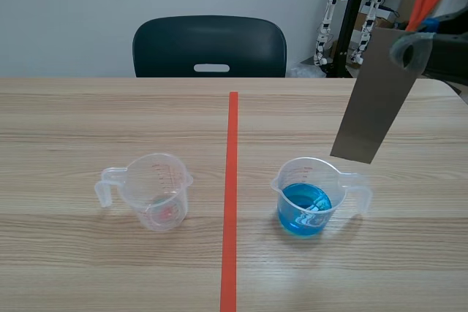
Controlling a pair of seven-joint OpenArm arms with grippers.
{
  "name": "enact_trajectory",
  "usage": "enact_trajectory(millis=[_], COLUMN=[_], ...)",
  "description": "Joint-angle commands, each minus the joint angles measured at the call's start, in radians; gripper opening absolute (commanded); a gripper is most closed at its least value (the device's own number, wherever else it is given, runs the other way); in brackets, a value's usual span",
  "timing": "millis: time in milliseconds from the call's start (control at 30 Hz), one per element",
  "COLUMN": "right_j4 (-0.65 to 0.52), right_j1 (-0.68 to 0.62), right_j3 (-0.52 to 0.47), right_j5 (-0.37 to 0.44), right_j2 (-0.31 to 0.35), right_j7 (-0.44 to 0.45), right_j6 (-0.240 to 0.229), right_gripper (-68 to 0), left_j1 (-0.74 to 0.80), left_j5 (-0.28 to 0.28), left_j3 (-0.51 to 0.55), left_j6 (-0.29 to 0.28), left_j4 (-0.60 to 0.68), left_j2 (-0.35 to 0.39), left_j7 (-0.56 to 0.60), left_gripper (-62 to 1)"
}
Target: Do the redox reaction experiment. move the plate over the blue solution
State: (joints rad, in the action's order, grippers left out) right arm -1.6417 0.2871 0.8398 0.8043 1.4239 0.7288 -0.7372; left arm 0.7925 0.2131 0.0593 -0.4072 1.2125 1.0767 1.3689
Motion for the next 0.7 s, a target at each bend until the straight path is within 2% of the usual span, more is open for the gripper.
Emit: enact_trajectory(millis=[0, 167, 300, 367, 567, 667], right_j4=[-0.004, -0.004, -0.004, -0.004, -0.004, -0.004], right_j1=[0.020, 0.026, 0.026, 0.026, 0.026, 0.026], right_j3=[-0.010, -0.010, -0.010, -0.010, -0.010, -0.010], right_j5=[0.026, 0.025, 0.025, 0.025, 0.025, 0.025], right_j2=[0.014, 0.017, 0.017, 0.017, 0.017, 0.017], right_j7=[0.036, 0.040, 0.040, 0.040, 0.040, 0.040], right_j6=[-0.008, -0.008, -0.008, -0.008, -0.008, -0.008], right_gripper=[-66.9, -66.9, -66.9, -66.9, -66.9, -66.9], left_j1=[-0.066, -0.222, -0.315, -0.357, -0.554, -0.662], left_j5=[0.011, 0.011, 0.011, 0.011, 0.012, 0.013], left_j3=[0.010, 0.010, 0.004, -0.018, -0.198, -0.309], left_j6=[-0.036, -0.145, -0.170, -0.181, -0.191, -0.191], left_j4=[0.000, 0.005, 0.053, 0.090, 0.187, 0.203], left_j2=[0.003, 0.007, 0.008, 0.017, 0.040, 0.039], left_j7=[-0.003, -0.086, -0.212, -0.286, -0.481, -0.523], left_gripper=[-36.9, -48.2, -49.5, -53.4, -55.4, -55.4])
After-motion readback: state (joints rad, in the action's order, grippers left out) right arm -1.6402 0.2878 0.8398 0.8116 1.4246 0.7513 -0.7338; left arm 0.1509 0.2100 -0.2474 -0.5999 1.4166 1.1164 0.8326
